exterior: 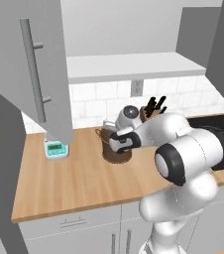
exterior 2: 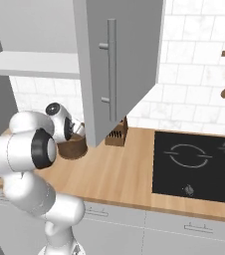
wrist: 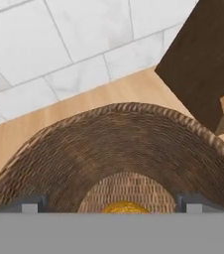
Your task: Open the cabinet, pick up the bread from the cabinet and place it in the basket. Then move the basket to the dining counter.
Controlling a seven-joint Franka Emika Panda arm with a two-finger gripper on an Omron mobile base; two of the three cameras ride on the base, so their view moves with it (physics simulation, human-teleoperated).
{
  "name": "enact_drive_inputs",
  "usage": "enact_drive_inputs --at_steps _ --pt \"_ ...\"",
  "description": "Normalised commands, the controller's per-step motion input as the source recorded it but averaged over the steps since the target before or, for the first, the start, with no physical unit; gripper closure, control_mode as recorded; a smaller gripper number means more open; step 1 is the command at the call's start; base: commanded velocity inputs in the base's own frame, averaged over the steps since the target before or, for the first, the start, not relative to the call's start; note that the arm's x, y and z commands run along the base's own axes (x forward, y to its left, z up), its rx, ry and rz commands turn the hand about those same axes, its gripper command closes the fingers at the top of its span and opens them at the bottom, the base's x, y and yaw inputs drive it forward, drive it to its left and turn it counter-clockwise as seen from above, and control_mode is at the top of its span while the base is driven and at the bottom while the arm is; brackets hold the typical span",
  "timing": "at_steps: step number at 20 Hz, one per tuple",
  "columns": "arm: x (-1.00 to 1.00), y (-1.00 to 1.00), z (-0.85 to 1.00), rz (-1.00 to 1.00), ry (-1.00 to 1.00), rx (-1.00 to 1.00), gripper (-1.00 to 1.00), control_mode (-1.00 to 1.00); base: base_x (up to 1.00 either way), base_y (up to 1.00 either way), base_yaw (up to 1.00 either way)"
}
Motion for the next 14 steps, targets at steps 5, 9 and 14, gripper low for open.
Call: enact_drive_inputs --at_steps 5,9,14 --pt "-0.36 0.0 0.82 -0.03 0.0 0.01 -1.0 -1.0 0.0 0.0 0.0" --pt "-0.48 -0.01 0.51 0.0 0.1 0.01 -1.0 -1.0 0.0 0.0 0.0" --pt "-0.61 -0.09 0.03 0.0 0.1 0.02 -1.0 -1.0 0.0 0.0 0.0"
